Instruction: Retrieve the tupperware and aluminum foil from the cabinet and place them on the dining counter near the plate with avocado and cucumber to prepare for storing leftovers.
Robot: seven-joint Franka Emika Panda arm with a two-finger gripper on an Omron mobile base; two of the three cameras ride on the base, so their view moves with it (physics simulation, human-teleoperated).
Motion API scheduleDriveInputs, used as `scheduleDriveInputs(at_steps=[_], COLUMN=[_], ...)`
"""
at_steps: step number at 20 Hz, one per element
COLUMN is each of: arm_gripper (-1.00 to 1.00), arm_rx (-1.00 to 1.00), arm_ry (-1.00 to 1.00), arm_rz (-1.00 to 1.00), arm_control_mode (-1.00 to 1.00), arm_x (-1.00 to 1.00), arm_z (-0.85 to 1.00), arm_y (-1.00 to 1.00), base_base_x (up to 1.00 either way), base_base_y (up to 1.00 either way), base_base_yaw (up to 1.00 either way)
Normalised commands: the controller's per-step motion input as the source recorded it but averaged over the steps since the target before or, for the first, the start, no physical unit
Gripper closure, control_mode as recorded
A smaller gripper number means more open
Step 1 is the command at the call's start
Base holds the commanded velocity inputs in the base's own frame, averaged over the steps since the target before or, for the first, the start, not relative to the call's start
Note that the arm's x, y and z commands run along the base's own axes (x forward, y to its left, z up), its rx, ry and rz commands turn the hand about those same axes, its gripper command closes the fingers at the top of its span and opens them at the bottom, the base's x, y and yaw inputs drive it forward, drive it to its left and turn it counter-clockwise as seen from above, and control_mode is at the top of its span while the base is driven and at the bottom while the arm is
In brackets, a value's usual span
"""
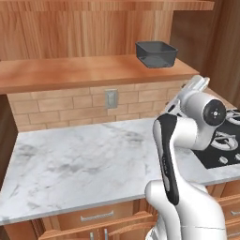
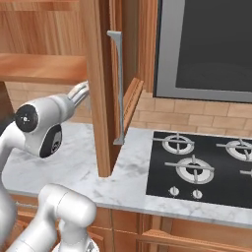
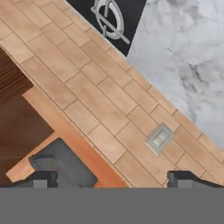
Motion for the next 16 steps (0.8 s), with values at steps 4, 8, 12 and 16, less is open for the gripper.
scheduleDriveInputs(at_steps=[4,8,12,16], arm_gripper=[-1.0,-1.0,-1.0,-1.0], arm_rx=[0.0,0.13,0.28,0.34], arm_ry=[-0.18,-0.07,0.0,0.0], arm_rz=[-0.13,-0.28,-0.31,-0.26], arm_control_mode=[-1.0,-1.0,-1.0,-1.0], arm_x=[0.0,0.0,-0.03,-0.11], arm_z=[0.63,0.35,0.31,0.36], arm_y=[0.42,0.32,0.21,0.26], base_base_x=[0.0,0.0,0.0,0.0], base_base_y=[0.0,0.0,0.0,0.0], base_base_yaw=[0.0,0.0,0.0,0.0])
